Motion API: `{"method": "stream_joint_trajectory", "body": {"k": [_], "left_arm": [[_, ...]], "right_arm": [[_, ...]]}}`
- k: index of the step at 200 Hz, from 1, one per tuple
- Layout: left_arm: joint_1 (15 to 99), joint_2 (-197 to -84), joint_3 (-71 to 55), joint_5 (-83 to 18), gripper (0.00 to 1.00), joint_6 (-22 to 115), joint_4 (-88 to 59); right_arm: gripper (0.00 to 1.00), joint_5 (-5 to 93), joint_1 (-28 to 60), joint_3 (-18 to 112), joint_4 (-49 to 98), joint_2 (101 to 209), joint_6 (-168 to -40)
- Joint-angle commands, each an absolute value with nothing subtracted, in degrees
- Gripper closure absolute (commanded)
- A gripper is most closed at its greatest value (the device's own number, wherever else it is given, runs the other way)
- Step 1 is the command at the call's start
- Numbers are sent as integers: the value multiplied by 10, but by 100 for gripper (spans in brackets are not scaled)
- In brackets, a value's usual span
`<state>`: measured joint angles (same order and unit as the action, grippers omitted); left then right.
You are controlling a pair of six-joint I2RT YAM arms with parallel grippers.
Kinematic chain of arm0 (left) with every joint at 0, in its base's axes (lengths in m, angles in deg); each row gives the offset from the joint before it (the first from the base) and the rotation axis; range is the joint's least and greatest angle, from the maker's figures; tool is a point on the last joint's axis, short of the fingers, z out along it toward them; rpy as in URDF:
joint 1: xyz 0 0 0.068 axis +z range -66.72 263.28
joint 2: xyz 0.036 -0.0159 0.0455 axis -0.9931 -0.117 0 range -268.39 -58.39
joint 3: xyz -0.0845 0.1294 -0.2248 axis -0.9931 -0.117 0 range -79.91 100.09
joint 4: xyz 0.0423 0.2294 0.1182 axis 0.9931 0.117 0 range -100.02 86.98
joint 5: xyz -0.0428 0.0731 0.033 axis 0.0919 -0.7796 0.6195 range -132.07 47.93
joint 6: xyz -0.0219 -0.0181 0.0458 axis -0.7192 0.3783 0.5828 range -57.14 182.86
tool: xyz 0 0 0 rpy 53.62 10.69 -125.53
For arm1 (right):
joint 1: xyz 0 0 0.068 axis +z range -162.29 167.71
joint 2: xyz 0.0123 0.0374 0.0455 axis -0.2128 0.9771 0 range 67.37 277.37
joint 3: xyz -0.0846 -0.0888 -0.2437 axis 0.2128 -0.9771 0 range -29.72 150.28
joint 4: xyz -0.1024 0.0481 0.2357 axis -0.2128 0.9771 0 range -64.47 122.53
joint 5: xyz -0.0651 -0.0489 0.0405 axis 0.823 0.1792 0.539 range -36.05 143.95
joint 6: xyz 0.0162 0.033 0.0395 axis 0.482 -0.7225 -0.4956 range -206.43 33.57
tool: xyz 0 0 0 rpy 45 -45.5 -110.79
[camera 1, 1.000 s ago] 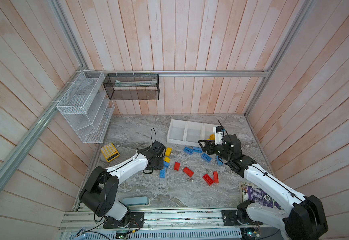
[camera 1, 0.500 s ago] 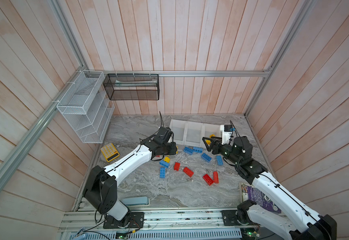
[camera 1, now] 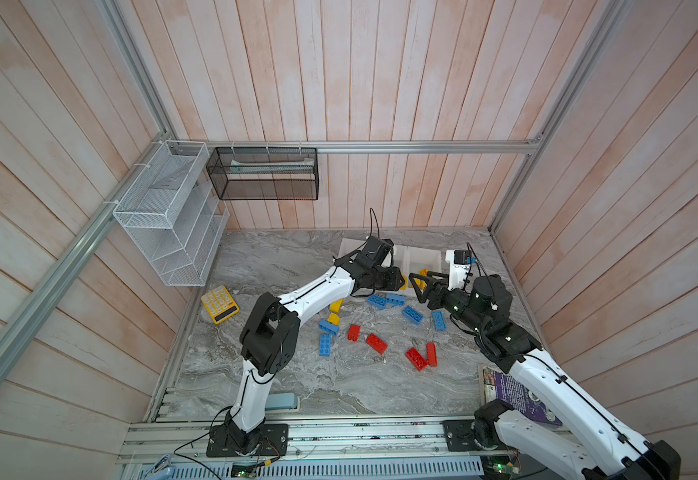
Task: Sort the legos into containers by color
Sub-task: 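Carry the yellow brick to the white bin and open the left gripper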
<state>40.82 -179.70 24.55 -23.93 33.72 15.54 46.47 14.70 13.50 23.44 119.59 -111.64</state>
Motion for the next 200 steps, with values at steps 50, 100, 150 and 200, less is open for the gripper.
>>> {"method": "stream_joint_trajectory", "body": {"k": [50, 100, 150, 200], "left_arm": [[393, -1960, 458, -197, 66, 315, 138], [394, -2044, 557, -201, 63, 311, 150], [397, -2060, 574, -207, 51, 303, 133], [405, -2038, 577, -220, 34, 310, 139]], "right_arm": [[30, 474, 150, 129, 239, 1179, -1114], [30, 481, 150, 123, 243, 1172, -1110], [30, 483, 150, 114, 242, 1164, -1113], [31, 490, 150, 109, 257, 1149, -1115]]}}
